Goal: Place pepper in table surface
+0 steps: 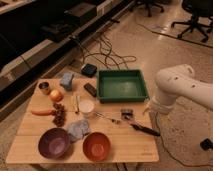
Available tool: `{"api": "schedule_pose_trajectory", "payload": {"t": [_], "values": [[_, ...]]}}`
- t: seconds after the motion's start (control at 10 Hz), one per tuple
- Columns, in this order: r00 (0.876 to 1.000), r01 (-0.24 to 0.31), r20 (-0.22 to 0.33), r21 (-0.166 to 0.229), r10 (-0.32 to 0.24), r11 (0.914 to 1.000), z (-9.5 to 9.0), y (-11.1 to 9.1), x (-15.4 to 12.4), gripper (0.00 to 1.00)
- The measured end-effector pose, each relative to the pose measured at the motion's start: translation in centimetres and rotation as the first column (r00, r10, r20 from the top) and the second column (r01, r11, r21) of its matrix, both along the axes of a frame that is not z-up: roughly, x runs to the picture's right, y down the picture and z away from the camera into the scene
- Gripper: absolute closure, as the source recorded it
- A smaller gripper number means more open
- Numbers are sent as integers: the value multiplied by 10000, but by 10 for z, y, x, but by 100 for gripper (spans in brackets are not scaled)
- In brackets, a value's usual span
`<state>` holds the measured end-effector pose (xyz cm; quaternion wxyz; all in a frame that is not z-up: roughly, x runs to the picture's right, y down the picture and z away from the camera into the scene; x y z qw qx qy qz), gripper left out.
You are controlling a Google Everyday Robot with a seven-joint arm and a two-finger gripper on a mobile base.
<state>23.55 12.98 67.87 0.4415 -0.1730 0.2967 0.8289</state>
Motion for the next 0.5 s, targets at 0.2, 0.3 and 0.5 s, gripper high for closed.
{"api": "schedule_pose_trajectory", "payload": {"t": [0.2,0.3,0.5], "values": [[10000,0,0,0,0,10000,0,0,0,35],[10000,-1,0,-1,1,10000,0,0,0,35],[10000,37,-1,4,-37,10000,0,0,0,35]]}}
